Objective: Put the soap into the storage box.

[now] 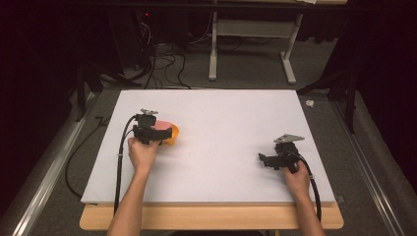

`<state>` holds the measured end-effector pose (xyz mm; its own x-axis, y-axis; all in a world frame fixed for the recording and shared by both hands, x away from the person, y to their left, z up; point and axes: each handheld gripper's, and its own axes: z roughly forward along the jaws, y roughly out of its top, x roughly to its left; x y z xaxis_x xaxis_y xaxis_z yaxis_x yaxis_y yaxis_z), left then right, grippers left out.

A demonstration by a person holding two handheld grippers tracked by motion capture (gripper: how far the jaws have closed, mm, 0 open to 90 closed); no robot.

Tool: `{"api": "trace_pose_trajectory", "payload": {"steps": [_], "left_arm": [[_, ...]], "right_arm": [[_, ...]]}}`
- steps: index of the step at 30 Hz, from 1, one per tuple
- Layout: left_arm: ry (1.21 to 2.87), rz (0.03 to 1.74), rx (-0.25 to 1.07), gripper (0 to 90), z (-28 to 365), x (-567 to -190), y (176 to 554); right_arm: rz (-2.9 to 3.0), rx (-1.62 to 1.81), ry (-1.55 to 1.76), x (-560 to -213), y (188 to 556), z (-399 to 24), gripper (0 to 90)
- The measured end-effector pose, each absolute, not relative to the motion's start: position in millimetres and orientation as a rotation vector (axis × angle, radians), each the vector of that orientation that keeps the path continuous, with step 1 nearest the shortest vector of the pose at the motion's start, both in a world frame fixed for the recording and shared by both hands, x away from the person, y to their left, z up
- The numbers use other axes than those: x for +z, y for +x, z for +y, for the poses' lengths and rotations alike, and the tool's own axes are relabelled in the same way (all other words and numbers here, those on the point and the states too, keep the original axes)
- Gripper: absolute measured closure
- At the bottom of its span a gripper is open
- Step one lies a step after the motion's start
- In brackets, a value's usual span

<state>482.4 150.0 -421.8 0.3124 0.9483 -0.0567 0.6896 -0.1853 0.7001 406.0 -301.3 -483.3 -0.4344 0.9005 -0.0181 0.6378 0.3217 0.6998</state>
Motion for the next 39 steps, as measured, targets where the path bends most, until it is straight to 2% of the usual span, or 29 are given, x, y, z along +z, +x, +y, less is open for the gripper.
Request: {"api": "trace_pose_trajectory", "payload": {"steps": [39], "left_arm": [[1.996, 1.479, 0.512, 13.6, 142, -437, 492]], "right_arm": [[2.187, 0.878, 1.364, -483, 406, -301, 14.4]]}}
